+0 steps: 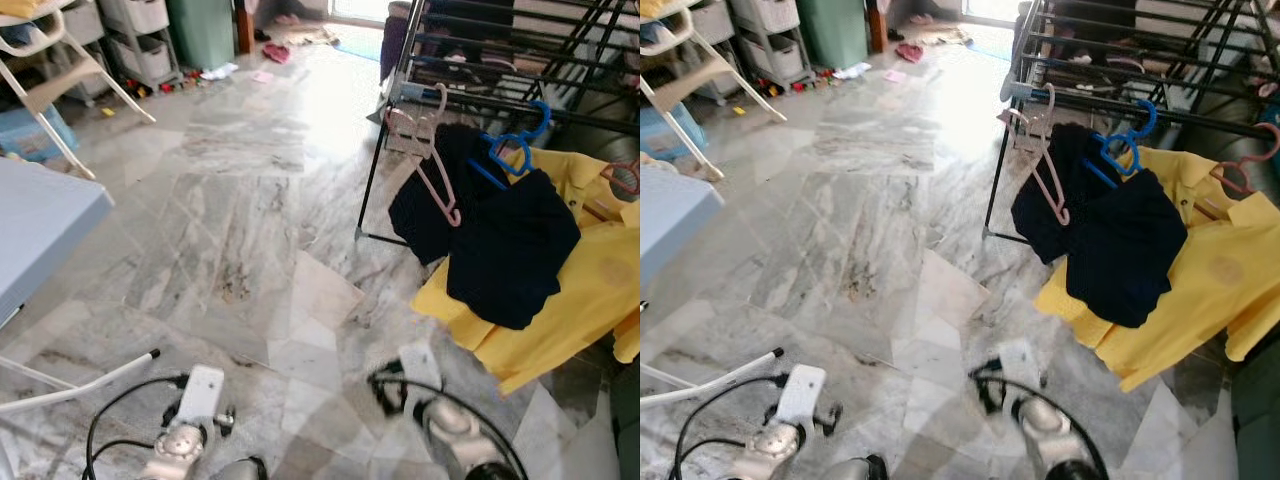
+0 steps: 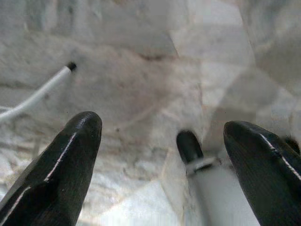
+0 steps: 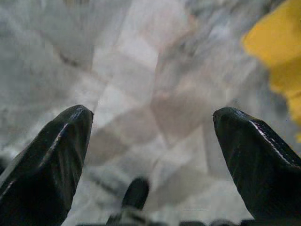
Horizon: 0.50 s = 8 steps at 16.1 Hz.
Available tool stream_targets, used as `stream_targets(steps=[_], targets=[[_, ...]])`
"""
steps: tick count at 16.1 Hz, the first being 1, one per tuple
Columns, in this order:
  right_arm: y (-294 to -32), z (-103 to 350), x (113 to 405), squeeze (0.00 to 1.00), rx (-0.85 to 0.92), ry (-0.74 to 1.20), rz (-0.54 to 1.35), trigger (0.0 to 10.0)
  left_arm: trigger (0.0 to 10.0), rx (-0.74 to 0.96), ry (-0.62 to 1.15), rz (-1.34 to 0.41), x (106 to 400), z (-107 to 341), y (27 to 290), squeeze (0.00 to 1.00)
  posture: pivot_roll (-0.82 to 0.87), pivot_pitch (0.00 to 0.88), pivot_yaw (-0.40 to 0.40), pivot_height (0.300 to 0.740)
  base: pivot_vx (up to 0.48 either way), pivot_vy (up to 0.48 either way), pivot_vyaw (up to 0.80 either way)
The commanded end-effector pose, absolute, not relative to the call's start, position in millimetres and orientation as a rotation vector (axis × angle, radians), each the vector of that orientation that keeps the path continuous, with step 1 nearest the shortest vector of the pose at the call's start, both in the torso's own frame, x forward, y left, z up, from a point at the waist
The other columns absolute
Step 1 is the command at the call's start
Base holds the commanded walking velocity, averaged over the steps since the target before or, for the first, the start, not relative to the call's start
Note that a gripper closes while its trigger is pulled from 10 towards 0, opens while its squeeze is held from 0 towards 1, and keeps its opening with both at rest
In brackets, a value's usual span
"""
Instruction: Hang hanger
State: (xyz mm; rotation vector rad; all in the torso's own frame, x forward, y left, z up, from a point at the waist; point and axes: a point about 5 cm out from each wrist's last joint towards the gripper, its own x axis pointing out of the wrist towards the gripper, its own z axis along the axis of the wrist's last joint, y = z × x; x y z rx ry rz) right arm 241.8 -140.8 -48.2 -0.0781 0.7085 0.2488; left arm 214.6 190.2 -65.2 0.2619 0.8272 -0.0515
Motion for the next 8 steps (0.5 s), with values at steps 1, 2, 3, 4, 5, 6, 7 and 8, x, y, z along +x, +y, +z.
stream_targets(steps=[1, 2, 3, 4, 5, 6, 7, 8], targets=[[-142.5, -58.6, 228.9, 0.0, -0.061, 0.781, 0.227, 10.0, 10.0, 0.275, 0.863, -0.071, 209.3, -69.2, 189.1, 0.0, 0.0, 0.102, -0.034, 0.74, 0.0, 0.0, 0.0], [-141.4, -62.9, 223.1, 0.0, -0.059, 0.811, 0.224, 10.0, 10.0, 0.282, 0.869, -0.076, 209.1, -69.4, 189.3, 0.0, 0.0, 0.098, -0.031, 0.74, 0.0, 0.0, 0.0], [-140.9, -64.9, 220.5, 0.0, -0.046, 0.824, 0.217, 10.0, 10.0, 0.281, 0.872, -0.077, 208.9, -69.6, 189.9, 0.0, 0.0, 0.087, -0.026, 0.74, 0.0, 0.0, 0.0], [-138.7, -68.3, 215.1, 0.0, -0.051, 0.843, 0.227, 10.0, 10.0, 0.277, 0.89, -0.076, 207.0, -70.6, 192.3, 0.0, 0.0, 0.071, -0.018, 0.74, 0.0, 0.0, 0.0], [-138.4, -69.1, 213.9, 0.0, -0.046, 0.846, 0.23, 10.0, 10.0, 0.274, 0.894, -0.076, 206.6, -70.9, 192.8, 0.0, 0.0, 0.066, -0.016, 0.74, 0.0, 0.0, 0.0], [-138.3, -69.8, 212.5, 0.0, -0.043, 0.849, 0.231, 10.0, 10.0, 0.274, 0.897, -0.076, 206.3, -71.0, 193.3, 0.0, 0.0, 0.066, -0.016, 0.74, 0.0, 0.0, 0.0], [-139.6, -71.8, 209.3, 0.0, -0.043, 0.861, 0.23, 10.0, 10.0, 0.285, 0.903, -0.085, 205.8, -71.1, 195.0, 0.0, -0.01, 0.06, -0.008, 0.74, 0.0, 0.0, 0.0], [-141.0, -72.9, 207.5, 0.0, -0.045, 0.867, 0.226, 10.0, 10.0, 0.286, 0.904, -0.088, 206.2, -70.9, 195.5, 0.0, -0.01, 0.063, -0.005, 0.74, 0.0, -0.319, 0.8]])
